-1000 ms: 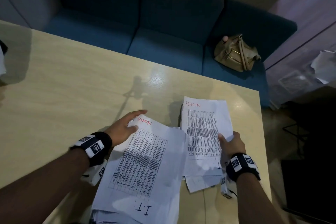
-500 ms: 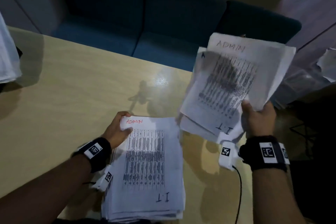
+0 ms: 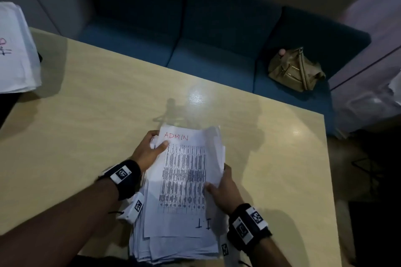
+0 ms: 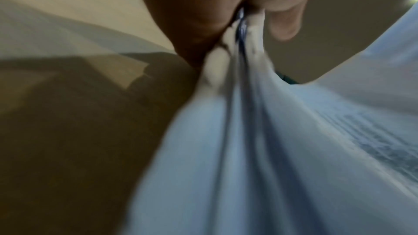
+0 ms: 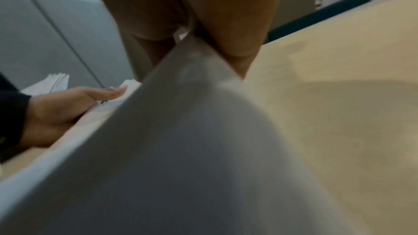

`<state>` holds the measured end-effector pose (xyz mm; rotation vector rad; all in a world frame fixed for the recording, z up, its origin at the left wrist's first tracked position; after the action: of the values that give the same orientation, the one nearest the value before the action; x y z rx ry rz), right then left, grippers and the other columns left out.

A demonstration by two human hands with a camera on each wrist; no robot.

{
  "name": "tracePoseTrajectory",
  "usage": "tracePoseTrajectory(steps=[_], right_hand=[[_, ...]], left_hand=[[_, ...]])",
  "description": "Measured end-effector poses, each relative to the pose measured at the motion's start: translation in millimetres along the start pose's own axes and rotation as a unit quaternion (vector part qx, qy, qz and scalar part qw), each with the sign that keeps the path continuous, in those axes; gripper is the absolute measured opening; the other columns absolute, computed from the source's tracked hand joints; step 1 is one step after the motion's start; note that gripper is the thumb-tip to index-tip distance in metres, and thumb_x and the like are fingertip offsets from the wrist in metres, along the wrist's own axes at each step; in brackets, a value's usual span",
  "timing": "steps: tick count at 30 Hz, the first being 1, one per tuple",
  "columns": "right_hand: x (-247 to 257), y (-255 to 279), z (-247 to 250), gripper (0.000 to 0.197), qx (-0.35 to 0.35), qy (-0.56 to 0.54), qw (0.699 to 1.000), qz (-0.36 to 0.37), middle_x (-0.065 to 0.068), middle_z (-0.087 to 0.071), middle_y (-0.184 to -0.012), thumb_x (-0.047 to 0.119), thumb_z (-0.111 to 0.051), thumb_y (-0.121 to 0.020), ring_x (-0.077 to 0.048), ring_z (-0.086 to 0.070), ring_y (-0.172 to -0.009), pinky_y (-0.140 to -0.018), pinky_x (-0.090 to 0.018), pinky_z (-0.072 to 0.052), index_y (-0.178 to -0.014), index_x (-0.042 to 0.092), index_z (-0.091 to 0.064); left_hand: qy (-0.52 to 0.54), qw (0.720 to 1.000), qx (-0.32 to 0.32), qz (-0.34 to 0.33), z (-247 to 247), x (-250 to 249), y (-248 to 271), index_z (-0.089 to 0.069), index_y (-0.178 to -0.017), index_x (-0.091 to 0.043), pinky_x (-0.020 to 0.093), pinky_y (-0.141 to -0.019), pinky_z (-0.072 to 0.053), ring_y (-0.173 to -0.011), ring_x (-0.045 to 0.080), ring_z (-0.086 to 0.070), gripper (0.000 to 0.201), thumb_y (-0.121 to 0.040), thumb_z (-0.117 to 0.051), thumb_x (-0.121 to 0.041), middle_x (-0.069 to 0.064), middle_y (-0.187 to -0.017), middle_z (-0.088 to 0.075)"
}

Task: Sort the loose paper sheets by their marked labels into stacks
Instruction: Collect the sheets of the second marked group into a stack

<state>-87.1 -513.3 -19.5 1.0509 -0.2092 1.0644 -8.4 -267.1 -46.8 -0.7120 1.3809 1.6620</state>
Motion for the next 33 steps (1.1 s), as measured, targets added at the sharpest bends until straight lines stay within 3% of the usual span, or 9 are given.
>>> tracePoseTrajectory(steps=[3, 6, 10, 12, 17, 20, 23, 27, 33], right_hand=[[10.8, -14.0, 18.7, 0.087, -0.124, 0.121, 0.984, 0.028, -0.01, -0.032, -0.148, 0.039, -0.067, -0.084, -0.03, -0.033, -0.134, -0.112, -0.043, -0.032, -0.149, 0.01, -0.015], [38.8, -38.1, 42.6, 0.08, -0.19, 0.174, 0.963, 0.08, -0.011, -0.027, -0.15, 0.045, -0.058, -0.088, -0.032, -0.025, -0.137, -0.111, -0.044, -0.026, -0.149, 0.013, -0.016], [72.9, -73.1, 30.3, 0.077, -0.1, 0.259, 0.952, 0.127, -0.006, -0.009, -0.16, 0.053, -0.044, -0.092, -0.026, -0.008, -0.147, -0.118, -0.044, -0.009, -0.152, 0.021, -0.007], [87.9, -85.6, 11.2, 0.074, -0.049, 0.299, 0.94, 0.156, -0.003, -0.003, -0.161, 0.056, -0.037, -0.093, -0.023, 0.001, -0.148, -0.119, -0.045, 0.0, -0.152, 0.023, -0.005], [95.5, -89.7, -24.8, 0.062, 0.005, 0.289, 0.935, 0.206, -0.009, -0.038, -0.148, 0.05, -0.036, -0.096, -0.027, -0.033, -0.138, -0.116, -0.045, -0.022, -0.147, 0.016, -0.026], [95.9, -72.6, -42.9, 0.056, 0.031, 0.274, 0.929, 0.246, -0.014, -0.037, -0.149, 0.04, -0.034, -0.1, -0.029, -0.036, -0.135, -0.114, -0.039, -0.025, -0.147, 0.008, -0.028], [94.3, -61.1, -51.9, 0.055, 0.074, 0.253, 0.919, 0.293, -0.018, -0.032, -0.151, 0.037, -0.029, -0.101, -0.031, -0.031, -0.139, -0.116, -0.039, -0.022, -0.146, 0.005, -0.029], [72.9, -72.4, -8.8, 0.053, 0.023, 0.256, 0.929, 0.266, -0.008, -0.032, -0.153, 0.048, -0.028, -0.099, -0.026, -0.029, -0.141, -0.117, -0.041, -0.022, -0.142, 0.02, -0.042], [12.9, -70.2, 31.2, 0.052, -0.016, 0.25, 0.953, 0.169, -0.002, -0.028, -0.154, 0.042, -0.039, -0.098, -0.021, -0.027, -0.141, -0.116, -0.034, -0.023, -0.143, 0.016, -0.038]], left_hand=[[-0.019, 0.999, 0.017, -0.04, -1.6, -3.5, 1.8, -0.033, -0.142, -0.036, 0.03, -0.104, -0.032, -0.139, 0.016, -0.031, 0.064, -0.092, -0.059, -0.008, 0.0, -0.151, -0.036], [-0.003, 0.997, 0.057, -0.06, -8.2, -11.7, 3.4, -0.032, -0.138, -0.046, 0.028, -0.097, -0.04, -0.138, 0.016, -0.034, 0.08, -0.087, -0.053, 0.012, -0.005, -0.145, -0.038], [-0.001, 0.996, 0.069, -0.052, -16.2, -18.2, 3.8, -0.041, -0.127, -0.054, 0.034, -0.088, -0.046, -0.133, 0.029, -0.042, 0.08, -0.084, -0.05, 0.013, -0.005, -0.142, -0.04], [-0.004, 0.995, 0.079, -0.064, -21.6, -21.8, 5.1, -0.039, -0.132, -0.049, 0.028, -0.092, -0.041, -0.138, 0.018, -0.033, 0.076, -0.086, -0.052, 0.01, -0.013, -0.143, -0.034], [-0.002, 0.994, 0.074, -0.083, -28.5, -21.1, 1.7, -0.032, -0.142, -0.04, 0.018, -0.099, -0.031, -0.125, -0.004, -0.034, 0.076, -0.086, -0.065, -0.002, -0.018, -0.142, -0.034], [0.028, 0.994, 0.081, -0.071, -31.1, -15.2, -1.2, -0.039, -0.14, -0.036, 0.0, -0.079, -0.041, -0.114, -0.002, -0.048, 0.073, -0.083, -0.069, -0.001, -0.011, -0.132, -0.048], [0.053, 0.992, 0.08, -0.086, -33.0, -9.0, -2.7, -0.057, -0.123, -0.036, 0.011, -0.085, -0.046, -0.11, 0.014, -0.06, 0.062, -0.08, -0.066, 0.009, -0.008, -0.118, -0.065], [0.016, 0.994, 0.063, -0.085, -30.1, -10.2, -0.8, -0.067, -0.098, -0.024, 0.009, -0.09, -0.037, -0.097, -0.021, -0.055, 0.023, -0.082, -0.073, -0.008, -0.035, -0.101, -0.065], [-0.018, 0.997, 0.042, -0.065, -23.7, -0.6, -1.7, -0.065, -0.088, -0.028, 0.025, -0.097, -0.036, -0.095, -0.022, -0.052, 0.02, -0.08, -0.075, -0.013, -0.036, -0.099, -0.064]])
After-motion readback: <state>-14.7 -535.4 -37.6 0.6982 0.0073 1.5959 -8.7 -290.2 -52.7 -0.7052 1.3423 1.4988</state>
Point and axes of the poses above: each hand's wrist, its own y-axis away from the middle knuckle, its own z-axis out of the back of the hand, x = y × z, the point moved 4 cm from there along -y, towards the middle knuckle
